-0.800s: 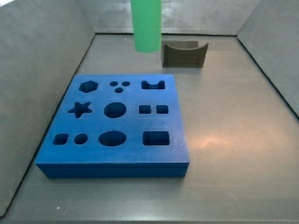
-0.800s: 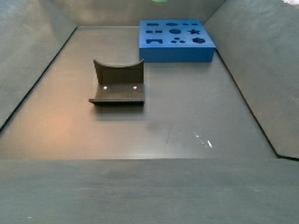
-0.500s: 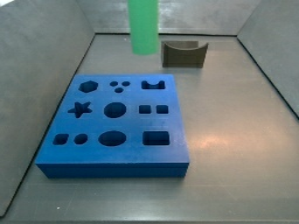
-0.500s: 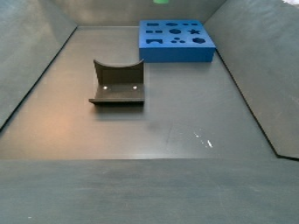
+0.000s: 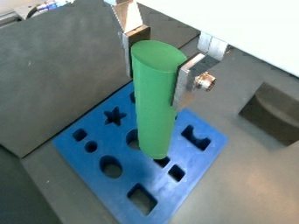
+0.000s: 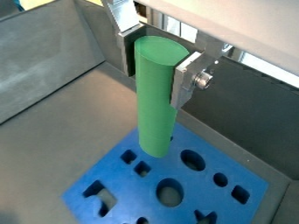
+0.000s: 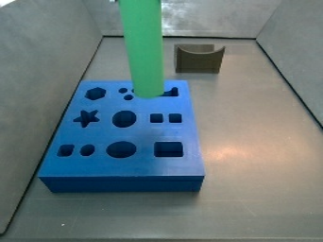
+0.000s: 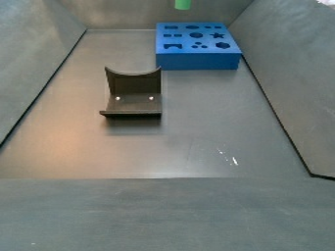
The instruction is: Insert the oval object.
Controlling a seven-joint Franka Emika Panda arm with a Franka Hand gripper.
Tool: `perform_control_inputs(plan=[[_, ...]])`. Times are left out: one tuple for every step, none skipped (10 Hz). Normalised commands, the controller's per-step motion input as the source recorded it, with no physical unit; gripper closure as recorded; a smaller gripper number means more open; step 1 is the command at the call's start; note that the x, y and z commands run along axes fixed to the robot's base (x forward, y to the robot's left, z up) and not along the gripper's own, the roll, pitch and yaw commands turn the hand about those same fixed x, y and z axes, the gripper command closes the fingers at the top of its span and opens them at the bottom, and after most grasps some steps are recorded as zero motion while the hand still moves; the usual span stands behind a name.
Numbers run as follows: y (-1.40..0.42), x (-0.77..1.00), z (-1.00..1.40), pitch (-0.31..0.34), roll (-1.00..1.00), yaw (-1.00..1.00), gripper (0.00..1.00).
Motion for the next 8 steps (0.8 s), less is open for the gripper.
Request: perform_control_inputs(plan=[[-0.23, -0.02, -0.31, -0.027, -0.01, 0.00, 1.00], [-0.33, -0.08, -0.33, -0.009, 0.00, 0.00, 1.00], [-0.47, -0.19, -0.39, 0.000, 0.04, 0.00, 1.00], [-0.53, -0.23, -0.39, 0.000, 0.03, 0.00, 1.00], [-0.42, -0.35, -0.38, 0.000, 0.06, -0.12, 1.00], [-0.29, -0.15, -0.26, 0.013, 0.08, -0.28, 1.00], [-0.11, -0.01, -0.15, 0.063, 0.15, -0.39, 1.00], [-0.07, -0.07, -0.20, 0.061, 0.15, -0.34, 1.00]])
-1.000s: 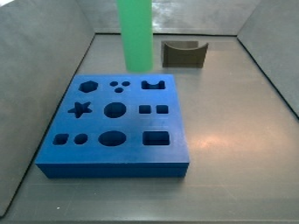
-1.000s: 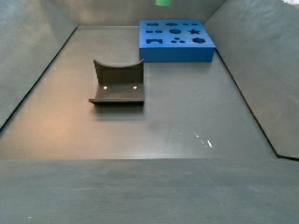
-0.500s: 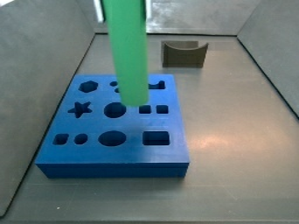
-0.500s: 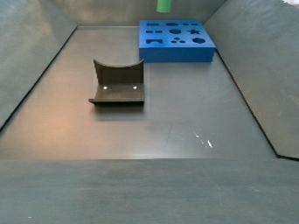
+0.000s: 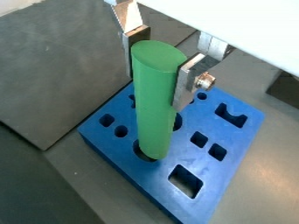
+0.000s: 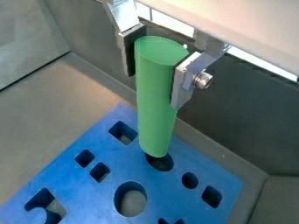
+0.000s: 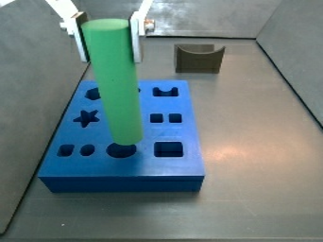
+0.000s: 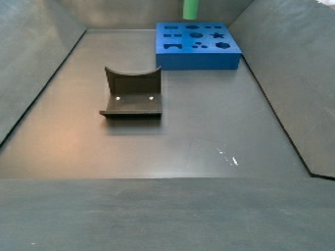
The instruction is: Insert the oval object.
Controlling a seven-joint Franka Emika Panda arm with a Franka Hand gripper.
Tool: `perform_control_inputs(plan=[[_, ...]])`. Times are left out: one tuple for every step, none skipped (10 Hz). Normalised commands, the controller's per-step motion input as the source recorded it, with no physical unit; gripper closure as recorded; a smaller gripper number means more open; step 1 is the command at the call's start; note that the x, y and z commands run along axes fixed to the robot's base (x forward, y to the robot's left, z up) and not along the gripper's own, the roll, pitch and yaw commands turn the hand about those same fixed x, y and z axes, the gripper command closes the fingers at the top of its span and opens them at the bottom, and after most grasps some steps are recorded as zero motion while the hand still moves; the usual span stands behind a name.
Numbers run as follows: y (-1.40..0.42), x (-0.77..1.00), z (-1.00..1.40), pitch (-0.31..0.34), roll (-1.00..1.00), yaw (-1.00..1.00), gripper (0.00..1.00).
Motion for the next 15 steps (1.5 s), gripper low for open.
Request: perform_control_inputs(plan=[[0.00, -0.04, -0.30, 0.029, 0.09, -0.21, 1.00], [0.00, -0.11, -0.38, 0.000, 0.08, -0.07, 1.00], [0.00, -0.20, -0.42, 0.000, 0.04, 0.00, 1.00], [0.00, -0.24, -0.38, 0.000, 0.00, 0.00, 1.00], [-0.02, -0.05, -0.20, 0.000, -0.04, 0.00, 1.00], [-0.05, 0.03, -0.15, 0.000, -0.04, 0.00, 1.00], [-0.04, 0.25, -0.16, 0.009, 0.00, 0.00, 1.00], [0.00, 0.35, -0.22, 0.030, 0.00, 0.00, 1.00], [0.00, 0.32, -0.23, 0.016, 0.00, 0.00, 1.00], [0.00, 0.25, -0.25, 0.009, 0.00, 0.00, 1.00], [0.00, 0.07, -0.26, 0.000, 0.00, 0.00, 1.00], [0.00, 0.00, -0.32, 0.000, 0.00, -0.01, 1.00], [0.00, 0.00, -0.37, -0.019, 0.00, -0.02, 1.00], [0.00, 0.00, -0.36, -0.051, 0.00, 0.00, 1.00], [0.00, 0.00, -0.32, -0.033, 0.00, 0.00, 1.00]])
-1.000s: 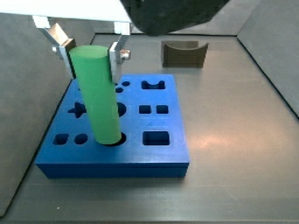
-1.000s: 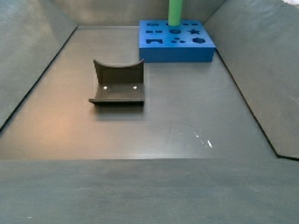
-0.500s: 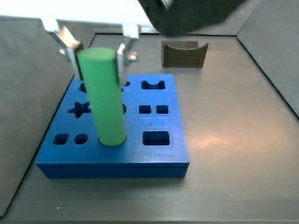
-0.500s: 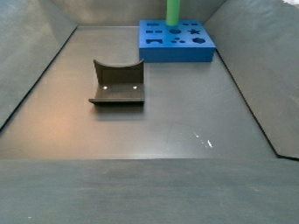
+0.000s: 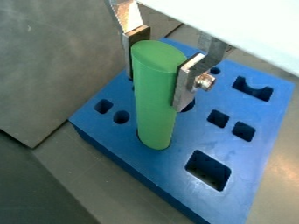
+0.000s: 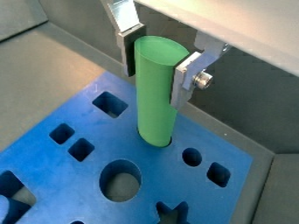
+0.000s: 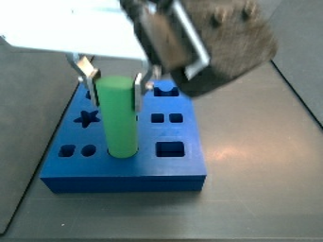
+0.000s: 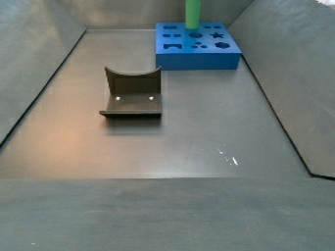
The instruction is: Insert the oval object.
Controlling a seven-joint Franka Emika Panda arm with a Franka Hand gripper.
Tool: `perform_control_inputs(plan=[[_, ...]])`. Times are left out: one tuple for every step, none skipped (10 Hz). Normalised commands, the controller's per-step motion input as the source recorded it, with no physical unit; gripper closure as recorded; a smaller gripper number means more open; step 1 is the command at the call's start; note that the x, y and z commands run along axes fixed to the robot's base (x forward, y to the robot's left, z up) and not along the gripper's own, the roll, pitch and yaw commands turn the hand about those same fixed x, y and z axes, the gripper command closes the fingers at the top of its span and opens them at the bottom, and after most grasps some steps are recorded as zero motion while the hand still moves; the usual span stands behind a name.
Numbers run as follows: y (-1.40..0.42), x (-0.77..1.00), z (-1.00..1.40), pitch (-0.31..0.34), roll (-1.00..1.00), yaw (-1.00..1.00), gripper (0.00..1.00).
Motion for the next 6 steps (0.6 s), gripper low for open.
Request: perform_control_inputs(plan=[[0.00, 0.00, -0.27, -0.013, -0.04, 0.00, 1.00], [0.00, 0.00, -0.26, -0.013, -0.04, 0.00, 1.00], [0.00, 0.01, -0.28, 0.000, -0.03, 0.00, 1.00], [0.00, 0.00, -0.15, -0.009, -0.04, 0.00, 1.00], [0.13, 0.01, 0.00, 0.000, -0.13, -0.07, 1.00], [0.00, 0.00, 0.00, 0.000, 0.00, 0.00, 1.00]])
